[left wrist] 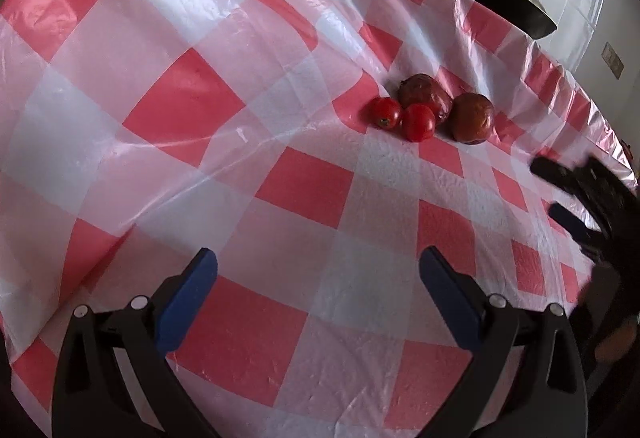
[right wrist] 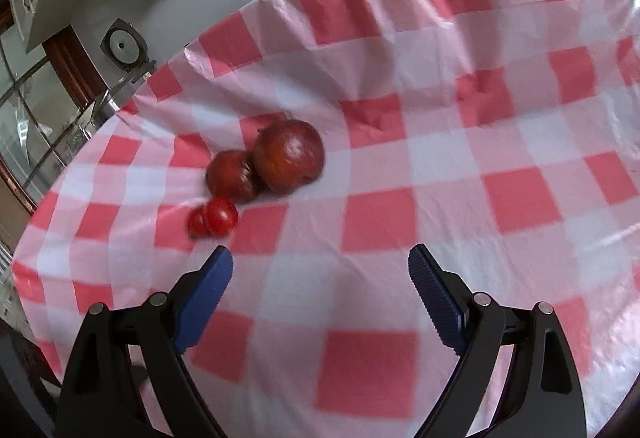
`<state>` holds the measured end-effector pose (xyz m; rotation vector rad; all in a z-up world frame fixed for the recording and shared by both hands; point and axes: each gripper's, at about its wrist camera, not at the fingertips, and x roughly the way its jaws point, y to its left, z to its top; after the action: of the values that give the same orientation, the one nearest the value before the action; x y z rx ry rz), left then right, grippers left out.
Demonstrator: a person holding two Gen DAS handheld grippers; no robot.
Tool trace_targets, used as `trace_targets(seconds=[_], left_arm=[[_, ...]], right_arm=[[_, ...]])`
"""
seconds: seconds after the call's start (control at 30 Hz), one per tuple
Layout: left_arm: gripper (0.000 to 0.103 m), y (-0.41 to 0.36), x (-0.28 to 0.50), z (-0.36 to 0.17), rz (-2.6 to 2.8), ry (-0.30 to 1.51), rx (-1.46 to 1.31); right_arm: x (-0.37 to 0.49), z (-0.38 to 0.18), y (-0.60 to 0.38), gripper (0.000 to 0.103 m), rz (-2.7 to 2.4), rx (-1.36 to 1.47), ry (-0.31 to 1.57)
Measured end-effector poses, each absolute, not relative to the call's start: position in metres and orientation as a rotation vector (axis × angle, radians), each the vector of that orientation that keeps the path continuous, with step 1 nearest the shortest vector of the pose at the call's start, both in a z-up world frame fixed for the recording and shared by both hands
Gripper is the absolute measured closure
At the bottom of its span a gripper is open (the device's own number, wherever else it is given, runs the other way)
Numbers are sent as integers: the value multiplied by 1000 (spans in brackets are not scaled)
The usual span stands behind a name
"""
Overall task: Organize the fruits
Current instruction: 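Return both open grippers from the box to the fruit on the cloth, then grasp a large red apple with the right gripper and lift it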
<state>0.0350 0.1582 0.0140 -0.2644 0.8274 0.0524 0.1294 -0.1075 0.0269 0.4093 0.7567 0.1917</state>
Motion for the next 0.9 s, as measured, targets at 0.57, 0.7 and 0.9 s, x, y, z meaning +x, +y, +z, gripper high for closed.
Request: trace_targets(seconds=[0.57,0.7,0.9], left_arm=[[2,162,32,13,60,809,-303],[2,162,32,13,58,809,-303],[2,163,32,13,58,809,-302]], right_arm=[[227,12,-83,19,84,494,808],[222,10,-79,20,86,432,808],[241,9,-48,21,58,228,873]])
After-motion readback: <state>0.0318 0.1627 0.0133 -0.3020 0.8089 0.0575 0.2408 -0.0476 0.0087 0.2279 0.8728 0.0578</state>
